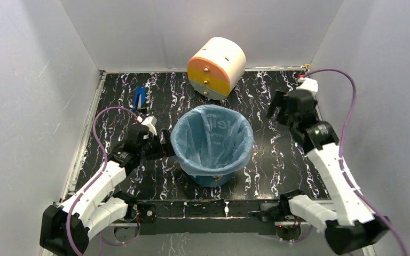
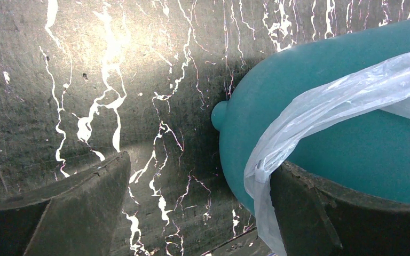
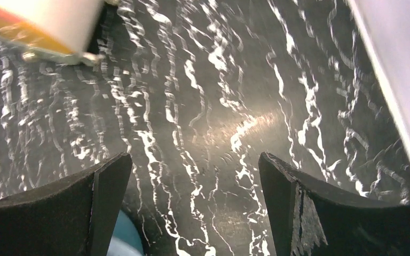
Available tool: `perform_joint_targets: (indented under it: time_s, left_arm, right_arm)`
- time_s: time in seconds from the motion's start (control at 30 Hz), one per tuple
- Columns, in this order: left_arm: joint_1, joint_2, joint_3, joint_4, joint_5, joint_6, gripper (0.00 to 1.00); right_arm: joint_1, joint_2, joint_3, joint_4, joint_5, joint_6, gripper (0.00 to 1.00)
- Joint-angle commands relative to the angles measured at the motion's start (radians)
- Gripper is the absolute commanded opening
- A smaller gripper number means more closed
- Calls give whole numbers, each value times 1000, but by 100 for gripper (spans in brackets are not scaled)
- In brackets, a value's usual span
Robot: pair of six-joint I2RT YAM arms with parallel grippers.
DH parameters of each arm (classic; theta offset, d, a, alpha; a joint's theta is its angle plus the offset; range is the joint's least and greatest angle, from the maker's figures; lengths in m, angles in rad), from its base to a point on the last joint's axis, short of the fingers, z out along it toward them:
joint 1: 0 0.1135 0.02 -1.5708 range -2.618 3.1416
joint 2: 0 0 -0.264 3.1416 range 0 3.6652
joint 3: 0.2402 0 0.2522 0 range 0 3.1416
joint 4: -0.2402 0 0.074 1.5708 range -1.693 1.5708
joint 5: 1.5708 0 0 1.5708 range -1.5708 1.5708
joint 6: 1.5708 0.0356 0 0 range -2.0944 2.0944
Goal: Put the trash bags into the trash bin
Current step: Adjust the trash bag in the trash bin.
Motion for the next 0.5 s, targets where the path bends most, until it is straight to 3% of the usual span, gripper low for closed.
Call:
perform_joint_targets:
  time_s: [0.0, 0.07, 0.17, 0.47]
  left_arm:
    - [0, -9, 27, -12, 7, 7, 94]
    - [1, -14, 24, -11, 5, 3, 94]
    - [1, -16, 21, -4, 1, 1, 94]
    - [1, 3, 21, 14, 10, -2, 94]
  right_arm:
    - [-431, 46, -104, 52, -690, 61, 99]
    - [-528, 16, -192, 97, -885, 160, 99]
    - [-535, -62, -385, 234, -1069, 278, 99]
    - [-535, -85, -615, 380, -1322, 407, 99]
